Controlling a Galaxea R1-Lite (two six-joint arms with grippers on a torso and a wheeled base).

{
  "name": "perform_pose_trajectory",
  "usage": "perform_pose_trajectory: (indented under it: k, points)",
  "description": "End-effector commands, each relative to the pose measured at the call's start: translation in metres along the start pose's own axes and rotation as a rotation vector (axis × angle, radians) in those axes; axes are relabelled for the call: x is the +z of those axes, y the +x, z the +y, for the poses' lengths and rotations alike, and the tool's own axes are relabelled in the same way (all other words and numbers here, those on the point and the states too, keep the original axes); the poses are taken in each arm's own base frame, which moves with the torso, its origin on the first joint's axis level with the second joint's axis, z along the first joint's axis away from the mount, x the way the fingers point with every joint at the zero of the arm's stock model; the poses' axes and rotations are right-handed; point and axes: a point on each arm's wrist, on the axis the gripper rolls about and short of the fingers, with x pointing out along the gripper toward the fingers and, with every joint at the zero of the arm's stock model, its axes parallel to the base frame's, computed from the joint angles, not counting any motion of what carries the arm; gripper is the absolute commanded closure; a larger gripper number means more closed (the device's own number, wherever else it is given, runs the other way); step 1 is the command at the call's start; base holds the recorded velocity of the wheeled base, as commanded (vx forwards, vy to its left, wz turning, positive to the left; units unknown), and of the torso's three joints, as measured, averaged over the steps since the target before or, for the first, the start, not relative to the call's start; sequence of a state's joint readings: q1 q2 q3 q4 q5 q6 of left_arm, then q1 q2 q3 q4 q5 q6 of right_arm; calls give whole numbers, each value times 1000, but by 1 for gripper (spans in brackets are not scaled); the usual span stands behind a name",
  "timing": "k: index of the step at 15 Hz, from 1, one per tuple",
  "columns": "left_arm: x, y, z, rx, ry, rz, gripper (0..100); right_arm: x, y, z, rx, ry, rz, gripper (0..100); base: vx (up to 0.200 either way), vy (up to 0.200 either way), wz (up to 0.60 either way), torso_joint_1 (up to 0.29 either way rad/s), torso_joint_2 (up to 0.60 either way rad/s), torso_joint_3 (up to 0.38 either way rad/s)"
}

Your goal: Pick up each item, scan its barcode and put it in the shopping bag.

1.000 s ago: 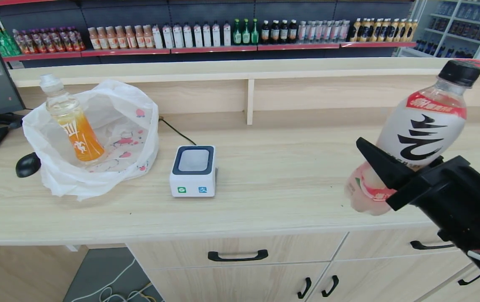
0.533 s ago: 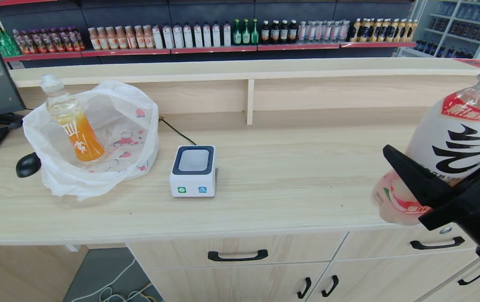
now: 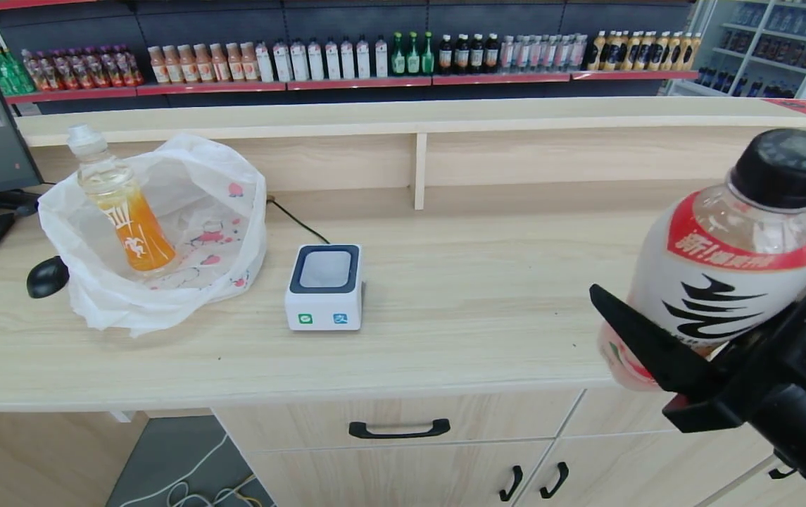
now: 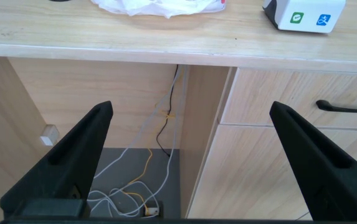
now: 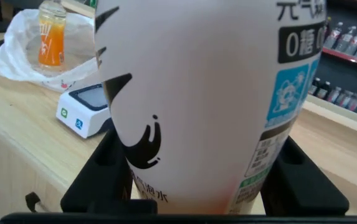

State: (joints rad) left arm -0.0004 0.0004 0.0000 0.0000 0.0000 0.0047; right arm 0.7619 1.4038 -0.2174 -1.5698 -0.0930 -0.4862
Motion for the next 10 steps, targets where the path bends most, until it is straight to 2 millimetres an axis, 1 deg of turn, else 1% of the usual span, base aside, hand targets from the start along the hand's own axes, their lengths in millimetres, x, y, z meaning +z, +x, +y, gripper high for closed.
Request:
perform_pose_trajectory:
  k: [1,4,6,7,8,9,10]
  points:
    - [0,0,0,0,0,0,0,-7,8,29,125,-24,23,100,0,0,0,0,0,0]
    - [0,0,0,0,0,0,0,-10,16,38,157,-79,22,100,0,0,0,0,0,0]
    - [0,0,0,0,0,0,0,-9,15,54,229,-116,6,100,0,0,0,0,0,0]
    - [0,0,0,0,0,0,0,-8,12,59,261,-152,-5,100,0,0,0,0,0,0]
    - [0,0,0,0,0,0,0,-8,9,59,298,-176,-30,100,0,0,0,0,0,0]
    - [0,0,0,-1,0,0,0,-6,10,60,329,-201,-69,100,0,0,0,0,0,0]
    - [0,0,0,0,0,0,0,-6,11,59,330,-207,-77,100,0,0,0,0,0,0]
